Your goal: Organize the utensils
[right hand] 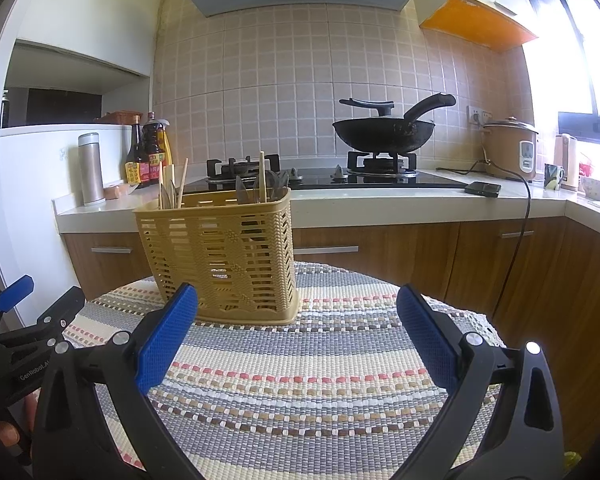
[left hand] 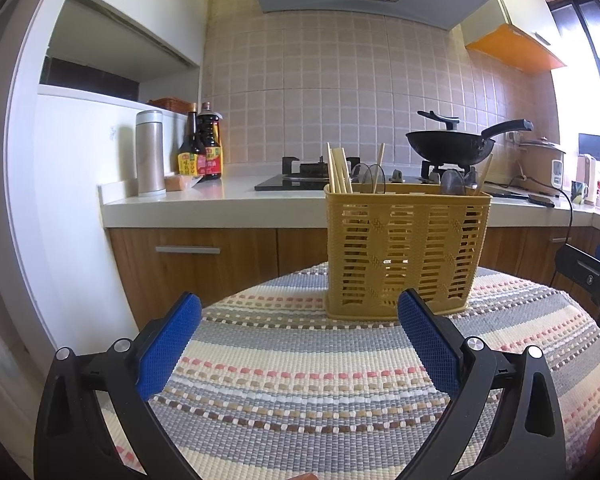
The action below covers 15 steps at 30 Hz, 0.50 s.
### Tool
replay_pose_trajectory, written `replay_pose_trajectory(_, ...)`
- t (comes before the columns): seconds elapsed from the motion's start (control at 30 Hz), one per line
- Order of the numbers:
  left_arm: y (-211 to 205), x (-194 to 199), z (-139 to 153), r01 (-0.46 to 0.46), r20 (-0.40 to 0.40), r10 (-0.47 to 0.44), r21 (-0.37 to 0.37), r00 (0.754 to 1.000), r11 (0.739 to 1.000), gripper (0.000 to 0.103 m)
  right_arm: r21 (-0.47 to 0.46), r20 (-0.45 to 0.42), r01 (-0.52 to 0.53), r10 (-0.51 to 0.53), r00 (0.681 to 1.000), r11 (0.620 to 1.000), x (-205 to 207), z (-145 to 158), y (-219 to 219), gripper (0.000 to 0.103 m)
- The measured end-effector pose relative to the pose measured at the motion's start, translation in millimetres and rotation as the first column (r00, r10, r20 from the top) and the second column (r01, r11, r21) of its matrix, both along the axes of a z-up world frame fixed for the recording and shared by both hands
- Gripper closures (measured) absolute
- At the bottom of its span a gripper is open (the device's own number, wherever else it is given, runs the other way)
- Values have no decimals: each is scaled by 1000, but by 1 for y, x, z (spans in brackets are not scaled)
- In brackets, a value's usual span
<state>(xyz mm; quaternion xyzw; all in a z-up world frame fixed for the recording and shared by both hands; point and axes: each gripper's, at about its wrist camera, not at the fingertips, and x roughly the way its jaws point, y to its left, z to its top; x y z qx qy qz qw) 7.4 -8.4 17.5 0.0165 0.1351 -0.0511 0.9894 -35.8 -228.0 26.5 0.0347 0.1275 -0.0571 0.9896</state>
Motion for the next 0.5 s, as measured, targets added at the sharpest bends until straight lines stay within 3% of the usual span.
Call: replay_pose_trajectory(0.5,1,1,0,-1,4,1,2,1000,1000,8,-3,-6,-3,3,1000,1000,2,0,-1,8)
